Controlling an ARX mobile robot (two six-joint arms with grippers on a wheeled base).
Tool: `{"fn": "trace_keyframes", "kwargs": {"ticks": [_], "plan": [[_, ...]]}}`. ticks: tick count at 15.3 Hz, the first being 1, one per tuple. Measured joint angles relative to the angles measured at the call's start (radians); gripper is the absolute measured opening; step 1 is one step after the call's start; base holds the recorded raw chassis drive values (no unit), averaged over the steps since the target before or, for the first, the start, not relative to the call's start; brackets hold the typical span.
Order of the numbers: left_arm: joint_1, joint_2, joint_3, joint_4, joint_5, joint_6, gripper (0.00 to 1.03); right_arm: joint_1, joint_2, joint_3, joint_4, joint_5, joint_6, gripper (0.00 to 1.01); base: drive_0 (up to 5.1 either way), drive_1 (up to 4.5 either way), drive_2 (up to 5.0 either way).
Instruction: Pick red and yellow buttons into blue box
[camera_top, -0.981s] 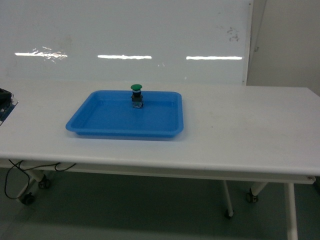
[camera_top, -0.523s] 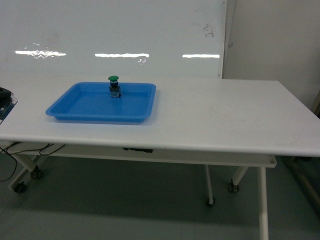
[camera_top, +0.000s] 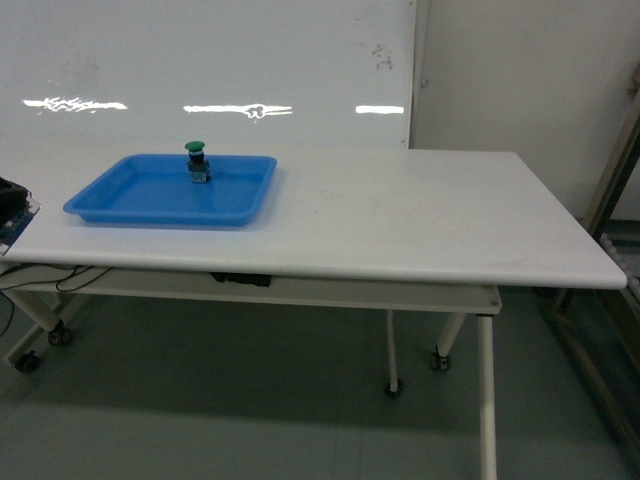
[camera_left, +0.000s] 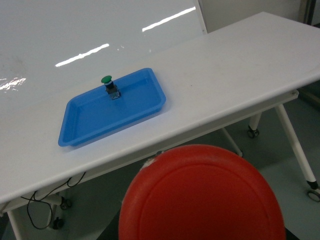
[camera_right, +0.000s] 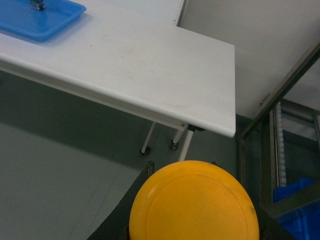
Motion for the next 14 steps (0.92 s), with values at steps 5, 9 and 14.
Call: {"fn": "trace_keyframes", "kwargs": {"ticks": [5, 9, 14], "plan": [[0.0, -0.001, 0.0, 0.0, 0.0, 0.0, 0.24, 0.0, 0.0, 0.0, 0.001, -0.001, 0.0, 0.29, 4.6, -3.71, -0.5], [-0.001, -0.002, 0.0, 0.0, 0.0, 0.0, 0.24, 0.0, 0.0, 0.0, 0.001, -0.001, 0.0, 0.29, 4.5, -2.32, -2.3], [-0.001, -0.002, 0.0, 0.0, 0.0, 0.0, 0.24, 0.0, 0.0, 0.0, 0.001, -0.001, 0.0, 0.29, 4.6, -2.14, -2.1]]}}
